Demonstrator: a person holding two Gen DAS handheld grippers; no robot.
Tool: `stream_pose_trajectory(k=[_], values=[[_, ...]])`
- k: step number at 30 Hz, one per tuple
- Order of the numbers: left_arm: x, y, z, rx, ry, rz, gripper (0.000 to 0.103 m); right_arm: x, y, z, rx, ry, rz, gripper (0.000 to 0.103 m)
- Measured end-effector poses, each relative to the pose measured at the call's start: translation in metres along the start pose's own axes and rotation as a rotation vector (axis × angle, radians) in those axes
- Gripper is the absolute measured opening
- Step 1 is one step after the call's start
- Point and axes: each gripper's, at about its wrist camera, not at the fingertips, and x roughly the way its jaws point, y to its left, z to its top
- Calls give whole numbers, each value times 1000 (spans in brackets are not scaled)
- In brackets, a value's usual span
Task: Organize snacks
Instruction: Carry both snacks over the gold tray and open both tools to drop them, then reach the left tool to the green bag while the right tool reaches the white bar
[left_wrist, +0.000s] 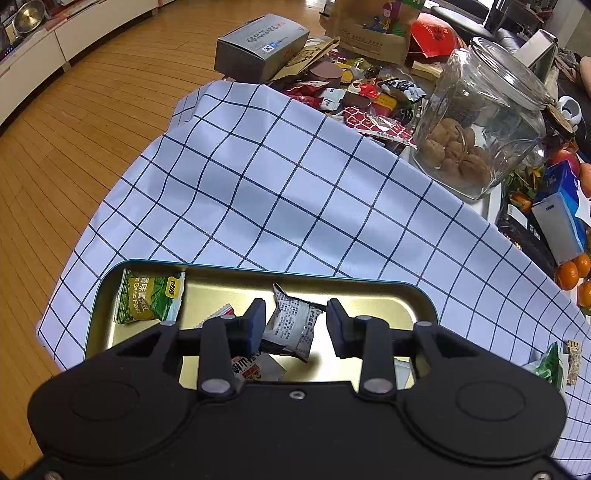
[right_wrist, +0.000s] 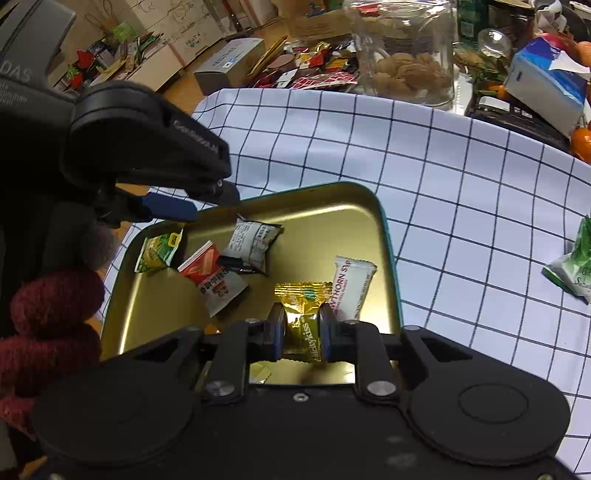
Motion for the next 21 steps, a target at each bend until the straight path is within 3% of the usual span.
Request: stream_pose_trajectory(k=[2,5,12,21], values=[[1,0,0,-3,4,4,45,1,3,-1,-19,15,21,26],[2,0,0,-4,11,9,45,1,7,-3,-33,25,33,37],[6,-13,-4,33,26,14,45,-6,0,0,-18,9,4,38],[11,-53,-15,119,36,-11,44,-30,-45,11,83,-81,-107,39]])
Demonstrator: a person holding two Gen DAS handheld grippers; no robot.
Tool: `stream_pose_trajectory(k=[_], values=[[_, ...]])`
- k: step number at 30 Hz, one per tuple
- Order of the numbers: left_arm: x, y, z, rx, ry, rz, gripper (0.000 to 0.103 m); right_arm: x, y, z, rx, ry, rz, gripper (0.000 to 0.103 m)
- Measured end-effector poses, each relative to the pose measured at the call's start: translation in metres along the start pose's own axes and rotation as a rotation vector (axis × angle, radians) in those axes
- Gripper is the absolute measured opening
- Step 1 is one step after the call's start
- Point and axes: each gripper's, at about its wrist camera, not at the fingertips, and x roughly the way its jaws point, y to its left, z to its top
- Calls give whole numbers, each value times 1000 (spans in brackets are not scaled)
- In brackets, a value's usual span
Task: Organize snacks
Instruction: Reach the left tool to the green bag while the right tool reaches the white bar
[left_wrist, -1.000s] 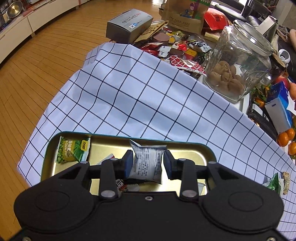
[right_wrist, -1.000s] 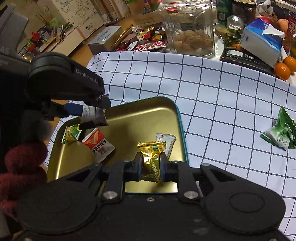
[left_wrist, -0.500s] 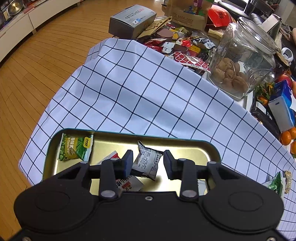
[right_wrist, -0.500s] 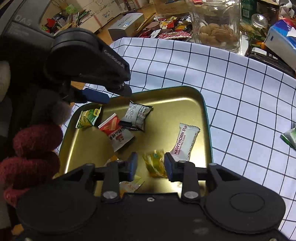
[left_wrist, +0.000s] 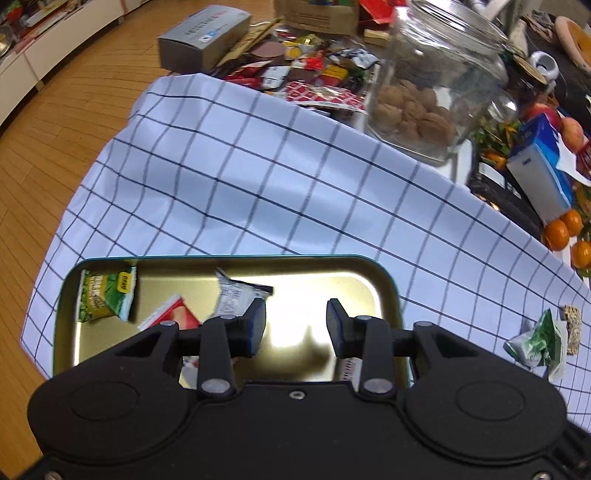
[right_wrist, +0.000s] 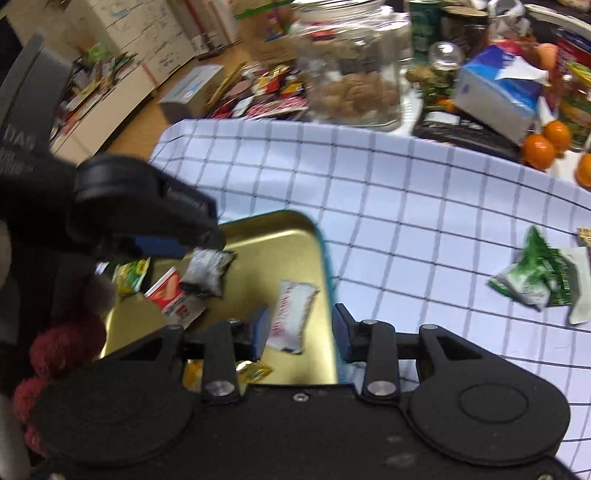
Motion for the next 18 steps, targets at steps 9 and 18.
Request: stream_pose_trajectory(k=[9,18], values=[[3,-61,2,77,-10,-58,44,-15,-83,22,105,-84,-151,40],[16,-132,-10,220,24,-96,45,-13,-187,42,296,-96,-317,40]])
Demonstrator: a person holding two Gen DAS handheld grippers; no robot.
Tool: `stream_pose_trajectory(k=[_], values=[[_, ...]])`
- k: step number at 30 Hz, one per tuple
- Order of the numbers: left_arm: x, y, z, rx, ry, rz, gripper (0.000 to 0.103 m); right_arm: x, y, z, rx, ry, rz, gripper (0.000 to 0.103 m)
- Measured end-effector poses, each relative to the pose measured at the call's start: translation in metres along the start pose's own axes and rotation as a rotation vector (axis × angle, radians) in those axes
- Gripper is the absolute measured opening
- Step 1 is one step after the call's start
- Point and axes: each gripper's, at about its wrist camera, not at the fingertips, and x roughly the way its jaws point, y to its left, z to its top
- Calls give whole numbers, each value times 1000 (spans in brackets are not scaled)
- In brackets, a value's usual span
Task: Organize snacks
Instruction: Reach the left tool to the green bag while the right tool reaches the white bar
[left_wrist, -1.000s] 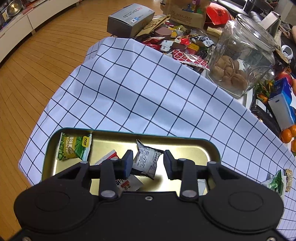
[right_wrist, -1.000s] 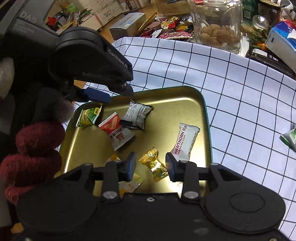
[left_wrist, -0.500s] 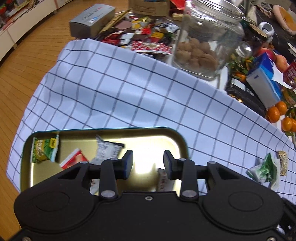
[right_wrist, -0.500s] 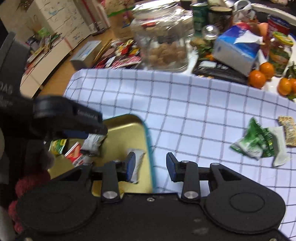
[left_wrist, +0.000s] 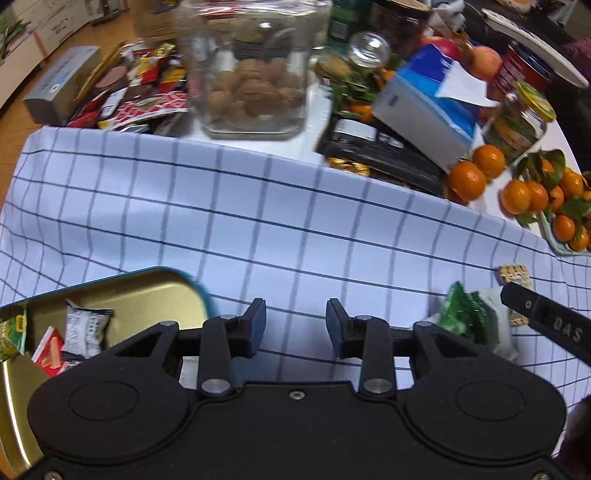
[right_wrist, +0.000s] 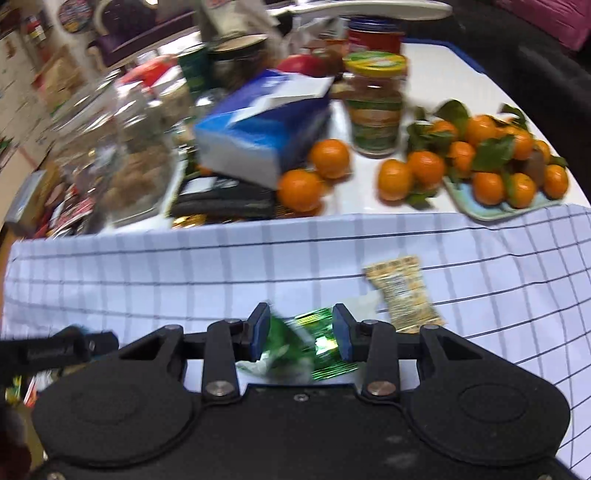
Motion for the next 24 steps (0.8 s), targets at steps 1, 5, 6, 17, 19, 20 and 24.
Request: stream_pose_trajectory(k=[1,5,6,17,19,20,24], values=[[0,-7,1,14,4,-14,45,3,-7,3,19,8,-15,40],[-2,-32,-2,103,17,-48,45,14,-33,12,85,47,-58,39],[-2,-37,-3,118,22,-55,45,15,-39,13,95,59,-54,39],[19,-51,-6,124,106,-104,45,39,-30,2,89,190,9,35],[17,-50,-5,126,109,-122,45,44,-27,1,82,195,-5,35],[16,-51,-4,130,106,-127,45,45,-26,0,83,192,-16,35],[16,-53,-3,156,102,-145,45,50,-27,-2,91,216,-44,23]])
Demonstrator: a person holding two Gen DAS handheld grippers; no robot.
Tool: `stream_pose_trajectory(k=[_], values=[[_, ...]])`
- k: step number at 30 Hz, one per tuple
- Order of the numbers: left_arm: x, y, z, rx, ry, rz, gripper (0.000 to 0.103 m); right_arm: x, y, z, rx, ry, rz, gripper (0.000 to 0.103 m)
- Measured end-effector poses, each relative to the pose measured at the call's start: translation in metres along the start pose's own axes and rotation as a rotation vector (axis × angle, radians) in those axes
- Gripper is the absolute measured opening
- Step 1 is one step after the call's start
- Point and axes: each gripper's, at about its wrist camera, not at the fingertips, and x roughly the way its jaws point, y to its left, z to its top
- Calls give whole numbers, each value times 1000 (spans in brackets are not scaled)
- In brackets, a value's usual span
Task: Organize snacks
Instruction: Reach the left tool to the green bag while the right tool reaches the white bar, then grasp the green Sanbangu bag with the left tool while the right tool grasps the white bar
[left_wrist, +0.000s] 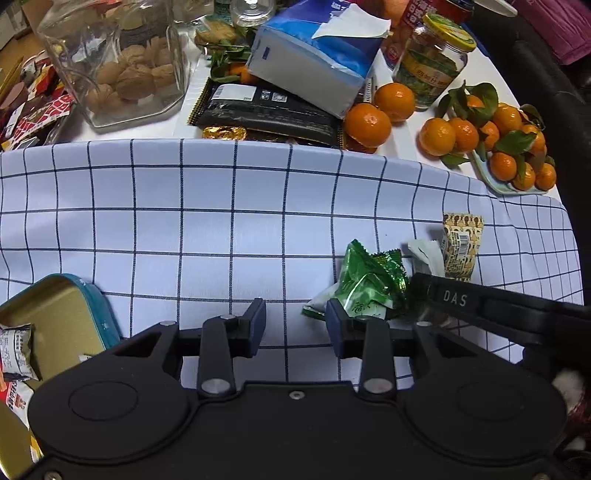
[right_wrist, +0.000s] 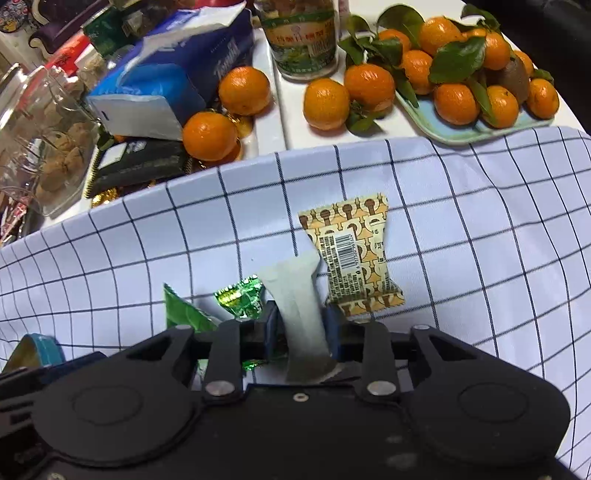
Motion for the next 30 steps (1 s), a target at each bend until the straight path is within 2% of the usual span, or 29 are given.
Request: stream_pose_trajectory(k=[9,14,19,20,23,30], values=[[6,-21,-5,82,-1,-35,45,-3,-28,0,84,74,75,22],[12,-33,-5,116,-9,-10,45,-8,-39,-2,94,97,76,22],[25,-40,-2,102,11,9,45,-10,-46,-5,76,95,67,22],[27,-41,-2,98,12,14,50,-10,-46,-6,73,94,66,22],[31,-44,1,83,8,22,53,-12,-47,-8,71,92,63,22],[32,-43,7,39,-12,11,53,-14,-52,-8,86,96,60,23]])
